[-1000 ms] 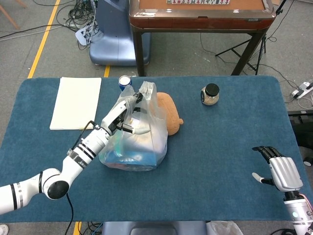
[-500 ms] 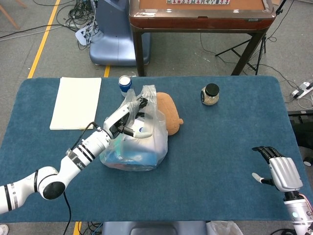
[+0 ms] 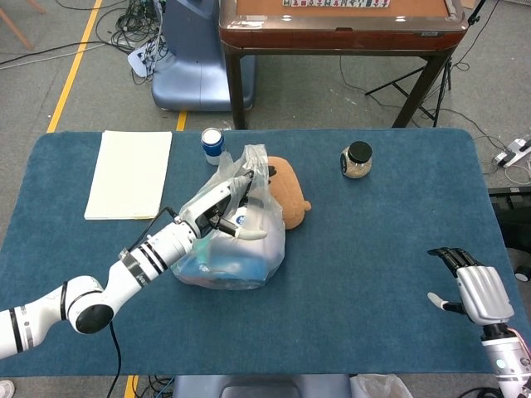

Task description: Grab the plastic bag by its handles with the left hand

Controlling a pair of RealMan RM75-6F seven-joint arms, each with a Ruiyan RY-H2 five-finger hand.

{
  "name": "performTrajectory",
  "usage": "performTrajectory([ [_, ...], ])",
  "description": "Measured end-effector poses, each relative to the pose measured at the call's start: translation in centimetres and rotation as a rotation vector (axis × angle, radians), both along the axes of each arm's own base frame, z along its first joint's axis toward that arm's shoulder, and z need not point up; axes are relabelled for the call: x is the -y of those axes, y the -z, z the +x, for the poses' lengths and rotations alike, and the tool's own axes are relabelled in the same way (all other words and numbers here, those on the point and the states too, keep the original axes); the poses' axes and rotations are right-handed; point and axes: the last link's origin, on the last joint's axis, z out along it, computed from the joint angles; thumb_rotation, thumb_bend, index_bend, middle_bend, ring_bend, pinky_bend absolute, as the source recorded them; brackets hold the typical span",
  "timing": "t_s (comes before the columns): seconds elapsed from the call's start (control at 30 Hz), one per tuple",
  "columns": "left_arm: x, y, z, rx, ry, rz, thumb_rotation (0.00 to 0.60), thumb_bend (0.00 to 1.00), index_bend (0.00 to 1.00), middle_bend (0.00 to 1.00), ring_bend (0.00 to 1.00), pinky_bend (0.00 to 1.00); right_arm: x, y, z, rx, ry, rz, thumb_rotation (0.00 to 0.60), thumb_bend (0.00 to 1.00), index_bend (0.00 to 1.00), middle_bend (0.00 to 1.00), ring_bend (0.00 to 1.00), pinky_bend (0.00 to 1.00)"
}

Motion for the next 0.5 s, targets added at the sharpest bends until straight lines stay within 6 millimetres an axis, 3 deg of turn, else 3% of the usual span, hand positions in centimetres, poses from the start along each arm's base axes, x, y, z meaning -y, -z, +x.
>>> performTrajectory([
  [0.5, -0.85, -0.14, 0.47, 0.058, -0.020, 0.053, 0.600, 0.00, 0.03, 0.00, 0.04, 0.23, -0.12, -0.27, 0.19, 0.006, -0.007, -0.008, 0.600, 0.00, 0.30, 0.28, 0.23, 0.52],
])
